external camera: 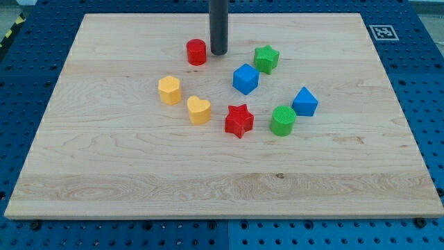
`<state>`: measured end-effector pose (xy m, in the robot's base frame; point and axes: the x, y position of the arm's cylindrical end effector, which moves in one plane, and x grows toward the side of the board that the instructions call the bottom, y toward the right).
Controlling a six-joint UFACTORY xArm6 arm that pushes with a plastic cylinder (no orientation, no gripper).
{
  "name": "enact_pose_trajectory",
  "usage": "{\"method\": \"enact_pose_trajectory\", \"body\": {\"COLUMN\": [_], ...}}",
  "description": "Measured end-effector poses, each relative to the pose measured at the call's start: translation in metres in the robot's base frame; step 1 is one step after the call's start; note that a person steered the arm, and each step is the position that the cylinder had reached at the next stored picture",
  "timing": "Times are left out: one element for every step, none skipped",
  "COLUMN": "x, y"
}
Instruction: Place your arm above the blue cube
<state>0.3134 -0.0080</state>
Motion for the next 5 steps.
{"method": "enact_pose_trajectory", "body": {"x": [0.009,0.009,0.015,0.017,0.017], "y": [0.006,0.021,0.04,0.045,0.046]}}
